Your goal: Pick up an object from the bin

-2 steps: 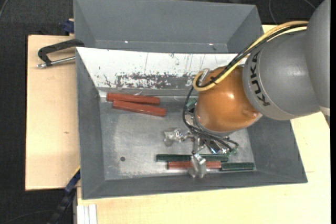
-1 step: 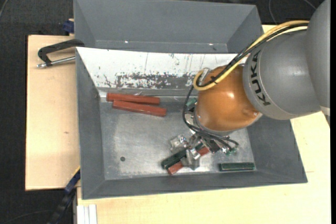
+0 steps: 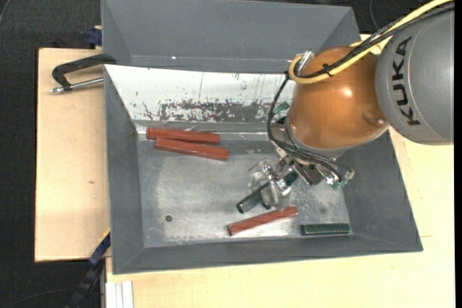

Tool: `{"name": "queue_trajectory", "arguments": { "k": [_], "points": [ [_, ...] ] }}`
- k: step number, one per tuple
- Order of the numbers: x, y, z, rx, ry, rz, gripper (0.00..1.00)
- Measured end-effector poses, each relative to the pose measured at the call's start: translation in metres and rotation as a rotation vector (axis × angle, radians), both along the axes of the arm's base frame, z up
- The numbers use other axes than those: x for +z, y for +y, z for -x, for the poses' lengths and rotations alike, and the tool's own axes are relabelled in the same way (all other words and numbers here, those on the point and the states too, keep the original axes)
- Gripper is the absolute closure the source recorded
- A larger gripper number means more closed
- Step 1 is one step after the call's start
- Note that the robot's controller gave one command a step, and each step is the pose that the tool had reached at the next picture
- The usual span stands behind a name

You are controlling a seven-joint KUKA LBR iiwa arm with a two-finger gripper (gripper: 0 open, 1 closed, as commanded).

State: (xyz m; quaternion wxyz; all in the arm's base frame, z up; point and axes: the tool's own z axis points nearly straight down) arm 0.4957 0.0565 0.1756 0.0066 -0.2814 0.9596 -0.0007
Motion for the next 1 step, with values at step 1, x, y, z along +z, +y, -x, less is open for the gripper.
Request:
{"name": "queue_trajectory", "arguments": {
  "k": [1],
  "points": [
    [0.008,0.001,-0.0014,-0.001,0.006,0.0,1.0]
  ]
}}
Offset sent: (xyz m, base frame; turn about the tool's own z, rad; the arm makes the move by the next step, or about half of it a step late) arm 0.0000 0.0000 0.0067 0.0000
